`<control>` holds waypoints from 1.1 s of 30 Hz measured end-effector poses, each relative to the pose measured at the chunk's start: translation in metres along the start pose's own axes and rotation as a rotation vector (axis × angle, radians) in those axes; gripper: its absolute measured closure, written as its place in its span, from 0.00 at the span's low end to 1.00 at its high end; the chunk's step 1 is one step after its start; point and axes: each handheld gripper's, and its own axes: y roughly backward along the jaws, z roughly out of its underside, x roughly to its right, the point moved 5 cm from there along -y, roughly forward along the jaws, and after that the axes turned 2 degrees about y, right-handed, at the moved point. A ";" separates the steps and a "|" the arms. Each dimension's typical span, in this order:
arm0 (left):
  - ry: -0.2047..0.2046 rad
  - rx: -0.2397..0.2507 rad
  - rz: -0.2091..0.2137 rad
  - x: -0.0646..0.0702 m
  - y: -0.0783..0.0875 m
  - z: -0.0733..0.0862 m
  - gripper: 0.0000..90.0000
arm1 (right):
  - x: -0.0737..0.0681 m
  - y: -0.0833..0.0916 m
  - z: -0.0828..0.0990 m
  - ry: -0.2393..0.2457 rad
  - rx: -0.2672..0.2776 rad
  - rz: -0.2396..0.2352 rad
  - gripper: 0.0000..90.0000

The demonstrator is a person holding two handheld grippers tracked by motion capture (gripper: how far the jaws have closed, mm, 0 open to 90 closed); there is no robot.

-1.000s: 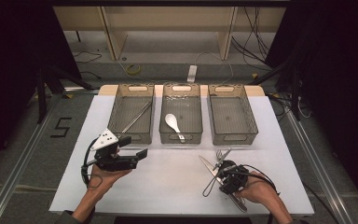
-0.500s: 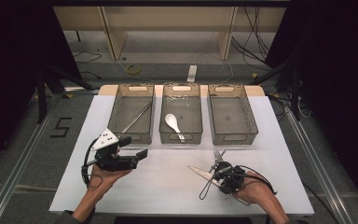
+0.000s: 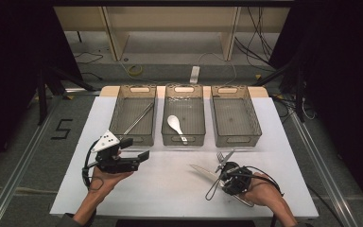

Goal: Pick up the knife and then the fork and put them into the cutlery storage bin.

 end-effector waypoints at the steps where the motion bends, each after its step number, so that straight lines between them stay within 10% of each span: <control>1: 0.000 -0.002 0.000 0.000 0.000 0.000 0.18 | 0.001 0.002 0.001 0.003 0.002 -0.008 0.90; 14: 0.010 0.005 0.005 -0.001 0.001 0.000 0.18 | 0.022 0.028 0.001 -0.060 0.167 -0.028 0.90; 33: 0.005 0.023 0.007 -0.001 0.002 -0.001 0.18 | 0.089 0.054 -0.006 -0.200 0.346 0.018 0.90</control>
